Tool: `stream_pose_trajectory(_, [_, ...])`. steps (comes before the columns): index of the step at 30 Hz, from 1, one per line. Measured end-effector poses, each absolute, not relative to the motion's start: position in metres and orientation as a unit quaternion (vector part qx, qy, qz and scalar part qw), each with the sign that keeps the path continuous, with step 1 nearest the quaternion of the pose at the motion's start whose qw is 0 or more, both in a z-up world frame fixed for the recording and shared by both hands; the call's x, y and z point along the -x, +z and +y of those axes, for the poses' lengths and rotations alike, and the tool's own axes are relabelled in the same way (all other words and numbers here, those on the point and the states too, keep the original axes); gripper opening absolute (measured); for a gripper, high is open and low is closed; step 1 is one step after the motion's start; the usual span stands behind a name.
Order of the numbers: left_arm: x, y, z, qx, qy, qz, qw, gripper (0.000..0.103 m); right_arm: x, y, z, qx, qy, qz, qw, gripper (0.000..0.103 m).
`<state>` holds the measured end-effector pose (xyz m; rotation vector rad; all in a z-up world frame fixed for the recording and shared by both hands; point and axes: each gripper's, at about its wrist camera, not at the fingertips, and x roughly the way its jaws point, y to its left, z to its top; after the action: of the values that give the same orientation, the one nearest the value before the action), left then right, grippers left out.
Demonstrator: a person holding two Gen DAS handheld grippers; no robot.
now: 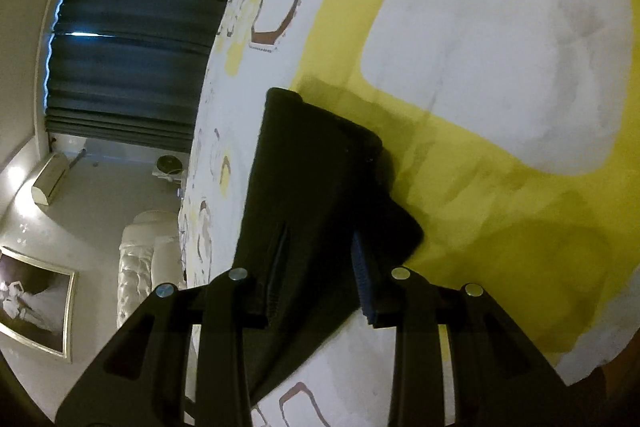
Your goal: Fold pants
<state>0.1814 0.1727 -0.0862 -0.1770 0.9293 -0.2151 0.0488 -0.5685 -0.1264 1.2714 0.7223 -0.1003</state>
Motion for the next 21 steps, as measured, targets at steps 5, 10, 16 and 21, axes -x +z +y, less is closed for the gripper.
stream_pose_trajectory(5, [-0.180,-0.087,0.170,0.073,-0.099,0.443,0.888,0.092,-0.044,-0.119,-0.571,-0.565,-0.046,0.331,0.754,0.008])
stream_pose_trajectory(10, [-0.181,-0.086,0.177,0.088,-0.106,0.444,0.885,0.092,-0.030,-0.104,-0.565,-0.558,-0.041,0.314,0.767,0.007])
stream_pose_trajectory(16, [-0.181,-0.085,0.186,0.099,-0.110,0.442,0.885,0.092,-0.025,-0.127,-0.567,-0.562,-0.065,0.338,0.752,0.007])
stream_pose_trajectory(21, [-0.181,-0.087,0.185,0.062,-0.107,0.447,0.886,0.092,-0.026,-0.131,-0.567,-0.562,-0.067,0.335,0.753,0.008])
